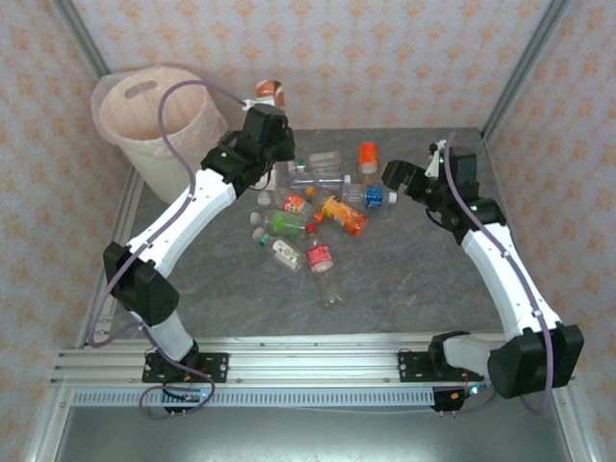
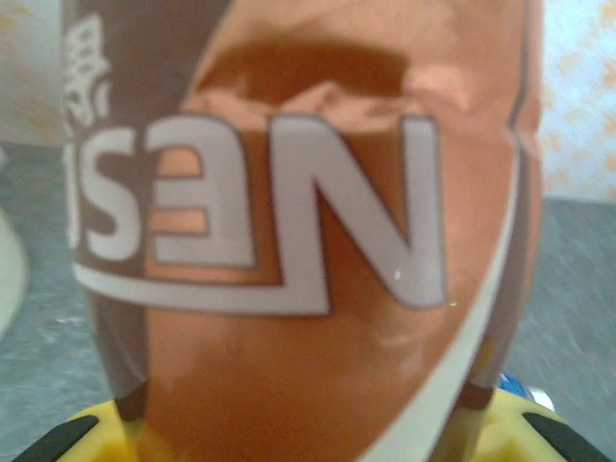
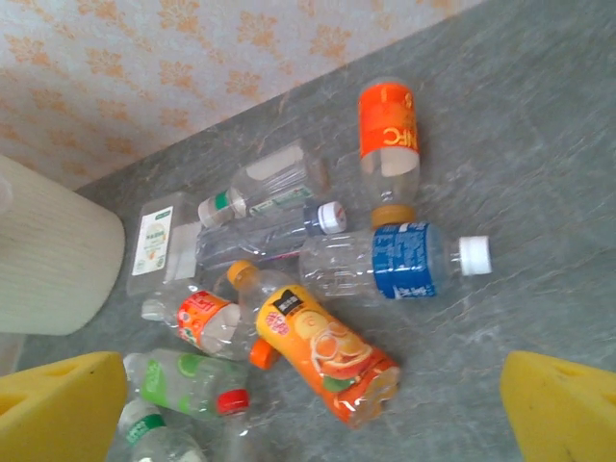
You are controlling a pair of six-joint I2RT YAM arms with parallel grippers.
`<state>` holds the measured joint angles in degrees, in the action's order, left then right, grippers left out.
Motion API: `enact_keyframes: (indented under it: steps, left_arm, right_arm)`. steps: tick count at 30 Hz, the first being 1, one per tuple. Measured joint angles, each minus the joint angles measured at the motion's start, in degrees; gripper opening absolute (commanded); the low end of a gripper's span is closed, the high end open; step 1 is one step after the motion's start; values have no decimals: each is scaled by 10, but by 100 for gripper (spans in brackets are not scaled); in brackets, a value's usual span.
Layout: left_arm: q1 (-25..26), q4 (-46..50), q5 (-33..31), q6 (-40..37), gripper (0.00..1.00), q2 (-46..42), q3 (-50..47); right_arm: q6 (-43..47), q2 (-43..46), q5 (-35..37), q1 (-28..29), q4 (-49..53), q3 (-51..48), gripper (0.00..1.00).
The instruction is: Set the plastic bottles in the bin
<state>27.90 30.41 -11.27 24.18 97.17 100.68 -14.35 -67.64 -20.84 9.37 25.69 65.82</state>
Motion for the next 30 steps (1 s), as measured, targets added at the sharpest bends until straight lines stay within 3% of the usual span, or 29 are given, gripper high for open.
enact_keyframes:
  steps: [6, 13, 20, 26, 30]
  left_arm:
    - [-40, 24, -102, 17, 0, -1, 43]
    - [-124, 24, -161, 28, 0, -4, 52]
    - [-205, 22, -182, 11, 0, 4, 112]
    - [-262, 25, -193, -30, 3, 64, 194]
    - [-302, 37, -106, -85, 3, 115, 234]
  right_arm:
    - [66, 31, 31, 0, 0, 0, 99]
    - [98, 38, 40, 0, -2, -13, 99]
    - [102, 69, 40, 0, -15, -43, 99]
    - [102, 71, 39, 0, -17, -43, 99]
    - [102, 71, 39, 0, -17, -43, 99]
